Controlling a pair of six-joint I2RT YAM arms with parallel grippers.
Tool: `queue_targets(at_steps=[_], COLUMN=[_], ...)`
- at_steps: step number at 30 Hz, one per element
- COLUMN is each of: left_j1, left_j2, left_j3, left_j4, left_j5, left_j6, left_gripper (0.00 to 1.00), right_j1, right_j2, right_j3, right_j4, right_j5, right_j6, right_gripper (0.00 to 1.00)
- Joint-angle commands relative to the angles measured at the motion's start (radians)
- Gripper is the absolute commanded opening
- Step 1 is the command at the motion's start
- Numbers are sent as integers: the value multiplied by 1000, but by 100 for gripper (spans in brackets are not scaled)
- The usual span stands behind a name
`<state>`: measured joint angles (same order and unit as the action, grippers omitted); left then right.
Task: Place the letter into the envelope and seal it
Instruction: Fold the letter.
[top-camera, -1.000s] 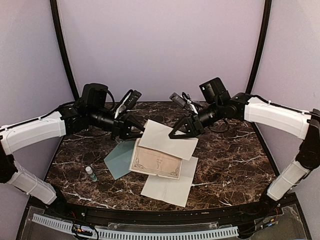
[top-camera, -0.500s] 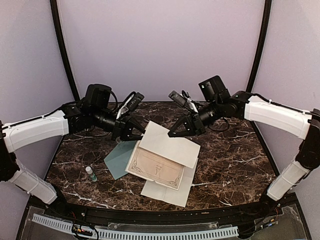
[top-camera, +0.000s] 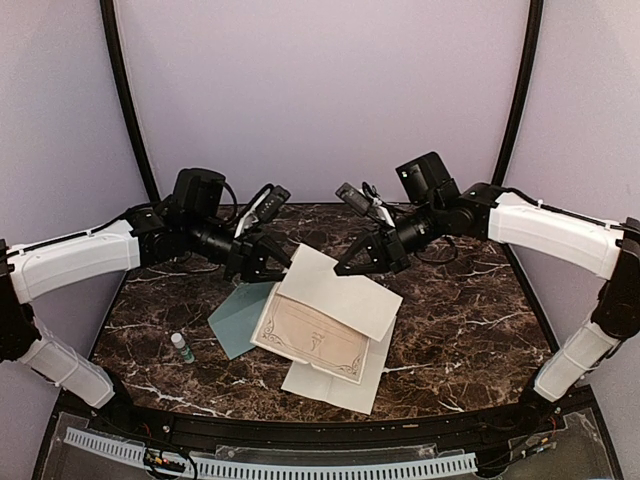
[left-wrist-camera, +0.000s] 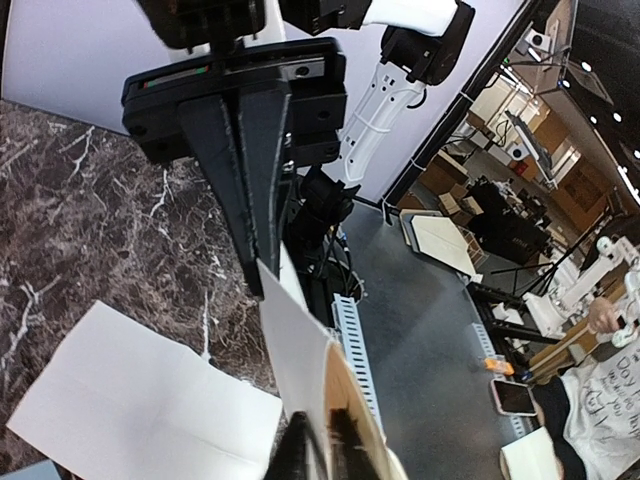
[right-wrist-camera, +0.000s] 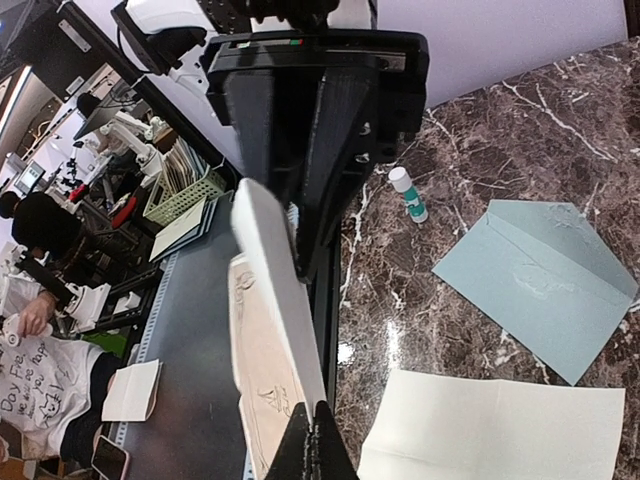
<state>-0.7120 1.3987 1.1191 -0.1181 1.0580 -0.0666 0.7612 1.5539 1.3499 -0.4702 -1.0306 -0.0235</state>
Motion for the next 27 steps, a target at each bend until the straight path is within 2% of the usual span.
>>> queue_targets(at_steps=[1,2,4,8,10,14,18,23,27], left_j1=[-5,-2,20,170,202,209,209,209,217], left_j2=[-24,-45,-96,-241,-302,-340,-334,-280,-308], left_j3=[29,19,-17,-145,-206,-250,-310,-337,-341], left_j4=[29,32,71,278,402,451,559,645,653], left_j5=[-46,-72,-151,-229,-271,-355,-395,-384,-405], left_j6=[-18,-20,-40,-172,-221,-257,-332,-407,-381], left_gripper=[46,66,80,91,95,96,96,91,92], right_j1=[8,6,-4,-29,-33,-32,-17,14,15], right_j2=[-54,-72,-133,-243,-279,-299,-301,-279,-299], right_j3=[-38,-53,-92,-214,-264,-299,-329,-298,-297], right_j4=[133,169,259,477,614,784,993,1028,1000], right_j5=[101,136,194,315,348,398,381,370,407], right_j6=[70,89,143,254,311,390,468,467,453], right_gripper=[0,0,0,0,0,0,0,0,0])
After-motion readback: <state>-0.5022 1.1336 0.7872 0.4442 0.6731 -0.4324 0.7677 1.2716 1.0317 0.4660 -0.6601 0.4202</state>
